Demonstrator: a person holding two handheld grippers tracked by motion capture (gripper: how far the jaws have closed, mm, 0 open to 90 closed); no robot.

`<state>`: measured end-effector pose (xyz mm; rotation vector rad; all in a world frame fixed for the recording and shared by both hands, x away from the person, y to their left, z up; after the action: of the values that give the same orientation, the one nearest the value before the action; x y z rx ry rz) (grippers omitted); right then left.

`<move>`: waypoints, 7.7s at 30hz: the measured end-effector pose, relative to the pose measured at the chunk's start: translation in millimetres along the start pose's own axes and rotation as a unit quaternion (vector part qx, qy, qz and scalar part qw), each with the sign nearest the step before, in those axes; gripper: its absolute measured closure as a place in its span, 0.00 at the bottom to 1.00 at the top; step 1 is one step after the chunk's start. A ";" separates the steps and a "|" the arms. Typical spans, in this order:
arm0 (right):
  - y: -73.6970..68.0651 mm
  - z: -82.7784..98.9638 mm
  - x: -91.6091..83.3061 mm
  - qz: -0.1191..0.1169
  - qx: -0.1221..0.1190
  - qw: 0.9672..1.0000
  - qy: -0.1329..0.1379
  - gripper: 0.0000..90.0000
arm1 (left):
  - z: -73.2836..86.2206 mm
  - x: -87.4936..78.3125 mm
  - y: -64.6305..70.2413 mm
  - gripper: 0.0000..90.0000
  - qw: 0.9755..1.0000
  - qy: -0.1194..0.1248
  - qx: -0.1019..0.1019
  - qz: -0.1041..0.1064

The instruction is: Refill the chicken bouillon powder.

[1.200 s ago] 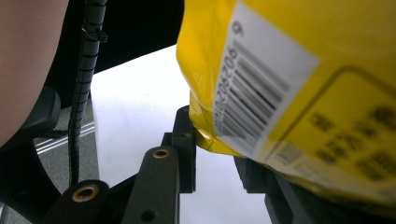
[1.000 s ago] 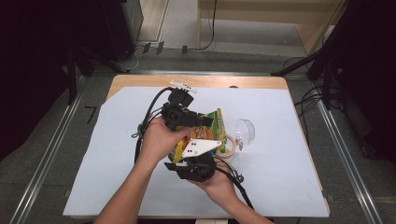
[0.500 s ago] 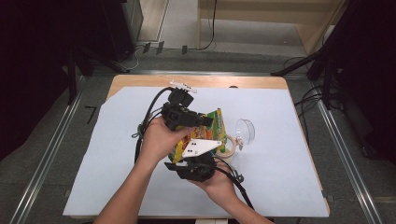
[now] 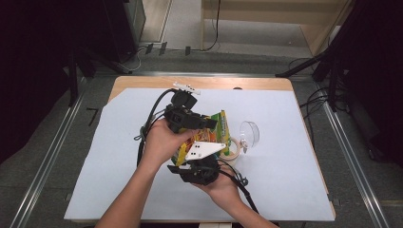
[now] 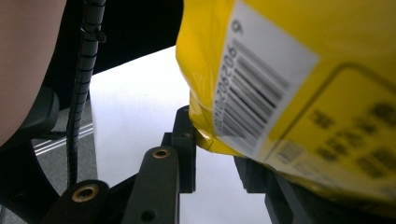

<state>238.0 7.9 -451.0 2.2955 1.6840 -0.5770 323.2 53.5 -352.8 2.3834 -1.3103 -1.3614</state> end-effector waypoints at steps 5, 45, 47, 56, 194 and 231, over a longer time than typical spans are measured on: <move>0.1 0.0 -0.3 0.001 -0.001 1.000 0.000 0.81 | -0.1 -0.1 0.6 0.86 1.000 0.001 0.001 -0.003; -0.8 -1.2 -2.0 0.005 0.013 1.000 0.007 0.81 | -3.2 1.3 2.2 0.86 1.000 0.001 0.003 0.003; -0.6 -1.7 -2.6 0.008 0.010 1.000 0.009 0.81 | -3.7 0.4 3.9 0.86 1.000 0.003 0.004 0.001; -2.1 -1.9 -2.9 0.007 0.019 1.000 0.009 0.81 | -4.0 2.7 3.3 0.86 1.000 -0.007 0.003 0.005; 10.5 -2.2 5.0 0.053 0.026 0.998 -0.020 0.80 | -12.2 9.9 -7.3 0.85 0.999 -0.009 0.014 0.028; 8.9 -2.8 8.8 0.061 0.024 0.998 -0.016 0.80 | -12.1 7.9 -11.4 0.87 0.999 -0.012 0.009 0.033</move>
<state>249.2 13.8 -452.7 2.3899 1.5178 -0.6306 341.2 51.2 -356.1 2.3209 -1.4002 -1.3695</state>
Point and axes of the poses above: each handheld gripper's, and its own axes: x roughly forward along the jaws, z roughly out of its underside, y roughly to its right, the point moved 4 cm from there along x, roughly forward along the jaws, and after that the axes turned 9 degrees about -x, right-handed, at the moved point
